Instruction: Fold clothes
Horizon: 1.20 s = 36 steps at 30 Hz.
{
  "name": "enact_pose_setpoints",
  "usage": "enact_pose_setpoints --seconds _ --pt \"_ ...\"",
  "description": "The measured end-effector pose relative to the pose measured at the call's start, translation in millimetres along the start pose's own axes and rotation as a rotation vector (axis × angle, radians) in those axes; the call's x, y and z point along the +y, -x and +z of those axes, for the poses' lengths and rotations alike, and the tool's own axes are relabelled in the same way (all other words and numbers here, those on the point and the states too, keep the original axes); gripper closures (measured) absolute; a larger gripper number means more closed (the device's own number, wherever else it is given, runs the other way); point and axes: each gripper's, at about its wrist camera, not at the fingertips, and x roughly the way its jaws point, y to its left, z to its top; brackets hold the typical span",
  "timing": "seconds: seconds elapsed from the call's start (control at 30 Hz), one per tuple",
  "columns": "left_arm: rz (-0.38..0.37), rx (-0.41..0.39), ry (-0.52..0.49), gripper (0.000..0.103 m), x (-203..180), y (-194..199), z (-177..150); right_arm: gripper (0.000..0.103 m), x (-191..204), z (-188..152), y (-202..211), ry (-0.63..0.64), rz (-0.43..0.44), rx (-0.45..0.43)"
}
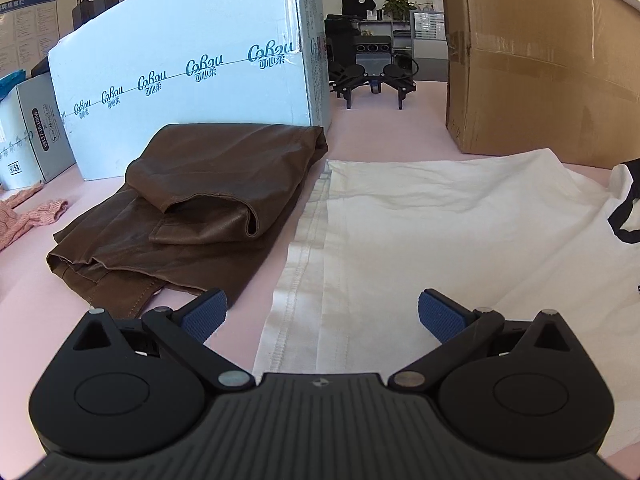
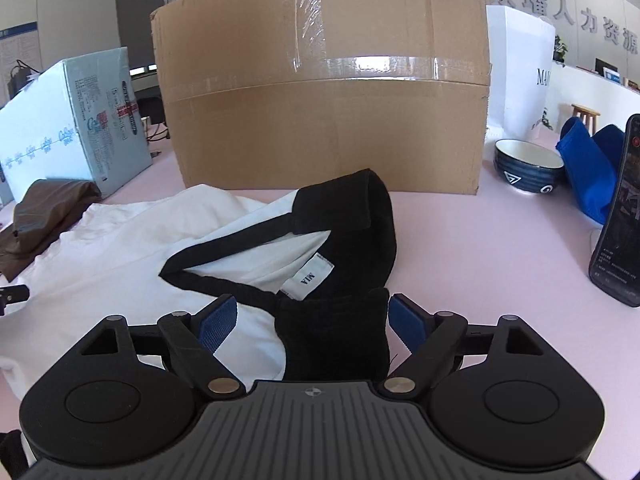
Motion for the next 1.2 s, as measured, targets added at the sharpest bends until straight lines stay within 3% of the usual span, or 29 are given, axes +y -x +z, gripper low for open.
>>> enact_pose_setpoints --seconds 0.1,0.17,0.2,0.27,0.33,0.5,0.8,1.03,1.2 --pt "0.009 0.028 -0.029 0.0 -4.1 -5.6 -1.0 0.03 -16.8 -4.5 -5.6 -0.027 0.019 0.027" --pt "0.019 0.048 -0.051 0.0 -7.6 -9.4 -2.3 0.055 -21.2 -9.7 -11.4 -0.034 0.057 0.075" --pt "0.027 0.055 -0.059 0.0 -8.8 -11.4 -2.9 0.058 -20.2 -11.4 -11.7 -0.033 0.08 0.083" --pt "0.03 0.052 -0.059 0.0 -8.7 -11.7 -3.2 0.081 -12.8 -12.0 -6.0 0.009 0.07 0.057" --pt "0.031 0.054 -0.055 0.0 -8.0 -12.2 -3.1 0.094 -5.4 -12.6 1.9 0.052 0.079 0.034" --pt "0.032 0.059 -0.049 0.0 -6.7 -13.1 -3.0 0.096 -9.0 -17.6 21.4 0.054 0.162 0.031" --pt "0.051 0.059 -0.044 0.0 -5.1 -14.0 -2.7 0.099 -40.1 -36.2 44.6 0.001 0.223 0.046" --pt "0.169 0.04 -0.053 0.0 -2.7 -18.0 -1.4 0.099 -31.3 -39.3 44.2 0.04 0.165 0.024" --pt "0.169 0.049 -0.037 0.0 1.8 -19.5 -0.4 0.1 -33.3 -37.9 56.8 0.01 0.129 -0.027"
